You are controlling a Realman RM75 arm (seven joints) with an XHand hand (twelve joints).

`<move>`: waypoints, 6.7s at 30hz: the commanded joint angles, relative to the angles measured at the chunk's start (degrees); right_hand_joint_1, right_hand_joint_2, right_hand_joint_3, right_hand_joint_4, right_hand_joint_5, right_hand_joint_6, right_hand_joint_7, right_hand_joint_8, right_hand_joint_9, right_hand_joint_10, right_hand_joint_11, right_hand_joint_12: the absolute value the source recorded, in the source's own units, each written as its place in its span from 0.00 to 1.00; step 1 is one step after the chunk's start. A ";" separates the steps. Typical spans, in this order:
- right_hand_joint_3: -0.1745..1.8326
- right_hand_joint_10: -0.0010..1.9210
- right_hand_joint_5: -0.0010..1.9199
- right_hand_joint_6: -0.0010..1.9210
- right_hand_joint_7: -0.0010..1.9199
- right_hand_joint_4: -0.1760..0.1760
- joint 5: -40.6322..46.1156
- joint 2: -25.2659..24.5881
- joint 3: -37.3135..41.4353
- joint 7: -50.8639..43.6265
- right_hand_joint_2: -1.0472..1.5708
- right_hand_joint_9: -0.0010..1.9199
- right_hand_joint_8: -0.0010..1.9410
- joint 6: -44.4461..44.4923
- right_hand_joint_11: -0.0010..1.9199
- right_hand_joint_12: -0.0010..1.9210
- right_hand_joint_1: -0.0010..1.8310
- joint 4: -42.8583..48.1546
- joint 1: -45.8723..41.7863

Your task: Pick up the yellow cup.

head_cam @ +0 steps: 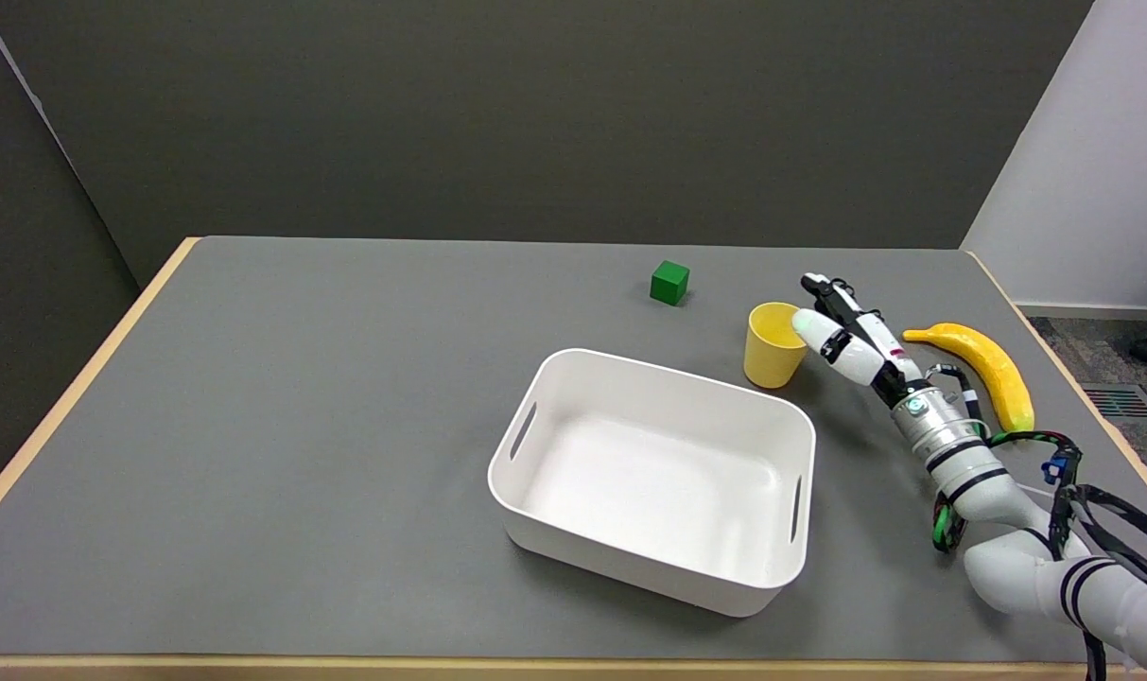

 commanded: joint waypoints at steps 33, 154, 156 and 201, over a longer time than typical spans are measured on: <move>0.51 0.09 0.00 0.13 0.00 0.22 -3.32 -1.14 -4.02 17.93 0.60 0.00 0.07 -0.86 0.00 0.32 0.10 -4.29 3.20; 0.46 0.00 0.00 0.00 0.00 0.30 -13.28 -1.22 -3.83 22.88 0.61 0.00 0.00 -0.70 0.00 0.10 0.47 -3.50 5.66; 0.46 0.00 0.00 0.00 0.00 0.30 -13.55 -1.22 -3.77 22.88 0.61 0.00 0.00 -0.78 0.00 0.09 0.48 -3.53 5.76; 0.23 0.83 0.28 0.83 0.39 0.13 -5.24 -4.50 6.65 13.13 0.83 0.39 0.71 7.92 0.36 1.00 0.72 -1.42 4.26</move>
